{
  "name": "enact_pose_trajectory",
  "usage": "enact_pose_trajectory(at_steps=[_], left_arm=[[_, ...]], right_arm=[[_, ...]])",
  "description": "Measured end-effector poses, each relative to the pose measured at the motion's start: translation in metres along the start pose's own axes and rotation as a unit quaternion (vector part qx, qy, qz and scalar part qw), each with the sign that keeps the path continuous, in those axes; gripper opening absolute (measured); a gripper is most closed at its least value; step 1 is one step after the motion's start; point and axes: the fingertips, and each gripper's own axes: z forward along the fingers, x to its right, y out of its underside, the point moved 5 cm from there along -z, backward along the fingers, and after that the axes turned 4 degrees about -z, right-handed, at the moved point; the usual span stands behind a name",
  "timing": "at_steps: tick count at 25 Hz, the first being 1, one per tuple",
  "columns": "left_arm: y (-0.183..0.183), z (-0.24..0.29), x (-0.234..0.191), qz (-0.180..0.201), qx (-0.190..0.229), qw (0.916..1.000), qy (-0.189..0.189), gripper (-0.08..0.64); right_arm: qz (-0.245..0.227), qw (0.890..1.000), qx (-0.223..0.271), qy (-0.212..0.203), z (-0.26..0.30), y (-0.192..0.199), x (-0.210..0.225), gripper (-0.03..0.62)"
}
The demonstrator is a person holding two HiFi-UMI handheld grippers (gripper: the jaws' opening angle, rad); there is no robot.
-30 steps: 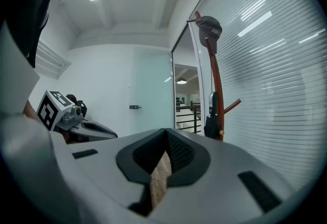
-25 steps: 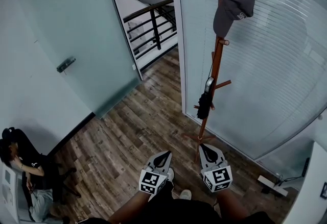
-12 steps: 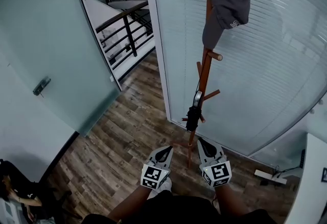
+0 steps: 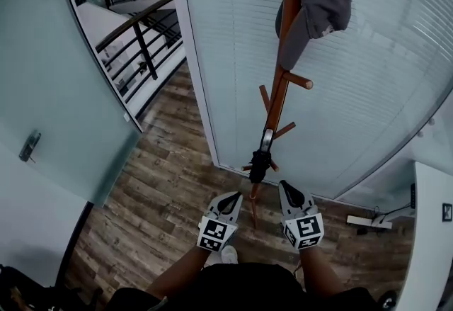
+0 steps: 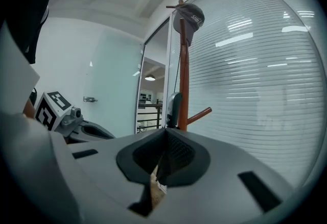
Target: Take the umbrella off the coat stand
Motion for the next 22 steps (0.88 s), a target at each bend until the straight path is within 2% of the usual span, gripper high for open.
enact_pose_trajectory(at_steps=[3, 7, 16, 20, 22], left_arm=[[0.0, 0.008, -0.004, 0.017, -0.003, 0.9997, 0.017, 0.014], [-0.004, 0.023, -0.011, 0.037, -0.007, 0.999, 0.022, 0.014], [-0.003, 0.059, 0.0, 0.012, -0.011, 0.9999, 0.006, 0.018], [0.004, 0.075, 0.0, 0.002, -0.024, 0.9997, 0.008, 0.134], [0.008, 0.084, 0.001, -0.005, -0.037, 0.9993, 0.01, 0.228]], right_arm=[[-0.008, 1.0, -0.009, 0.017, -0.001, 0.005, 0.003, 0.006], [-0.028, 0.999, -0.01, 0.018, 0.004, 0.001, 0.006, 0.006], [-0.006, 0.999, -0.029, 0.014, -0.011, 0.02, 0.028, 0.006], [-0.002, 0.999, -0.038, 0.007, -0.015, 0.028, 0.036, 0.006], [0.0, 0.999, -0.044, 0.002, -0.014, 0.032, 0.038, 0.006]])
